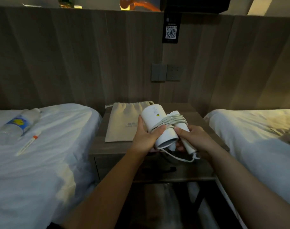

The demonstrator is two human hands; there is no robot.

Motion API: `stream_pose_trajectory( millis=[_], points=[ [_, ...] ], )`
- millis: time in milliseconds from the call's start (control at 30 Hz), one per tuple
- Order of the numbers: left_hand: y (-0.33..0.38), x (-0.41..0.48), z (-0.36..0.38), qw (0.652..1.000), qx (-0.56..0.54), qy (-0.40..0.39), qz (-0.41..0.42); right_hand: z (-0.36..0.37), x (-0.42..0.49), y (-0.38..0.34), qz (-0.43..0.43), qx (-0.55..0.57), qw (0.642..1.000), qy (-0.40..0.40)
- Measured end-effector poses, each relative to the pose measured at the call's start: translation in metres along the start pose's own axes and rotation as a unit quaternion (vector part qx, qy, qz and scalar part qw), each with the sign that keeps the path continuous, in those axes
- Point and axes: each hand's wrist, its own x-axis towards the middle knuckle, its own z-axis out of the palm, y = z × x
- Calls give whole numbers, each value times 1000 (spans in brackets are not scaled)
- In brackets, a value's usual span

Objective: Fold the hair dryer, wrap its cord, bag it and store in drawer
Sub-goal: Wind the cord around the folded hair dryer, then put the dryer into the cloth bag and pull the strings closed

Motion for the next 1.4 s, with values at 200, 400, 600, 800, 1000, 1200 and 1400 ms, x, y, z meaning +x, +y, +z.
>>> stream_pose_trajectory(
  millis=[200,400,600,800,1000,1200,1400],
  points=[
    [-8,68,-10,990,119,44,-65,-7,64,7,101,193,975,49],
    [-38,109,-10,945,310,80,-74,-8,94,37,146,317,930,116],
    [-41,155,5,830,549,39,-86,-8,108,49,141,266,942,149],
    [-44,175,17,768,636,10,-75,-7,110,49,148,275,938,151],
    [-46,165,1,755,656,-20,9,-7,107,51,136,277,941,140],
    [-33,136,-34,688,683,-143,200,-15,84,37,126,330,930,104],
    [-30,117,-97,591,768,-89,232,-35,70,16,102,380,913,107]
  ],
)
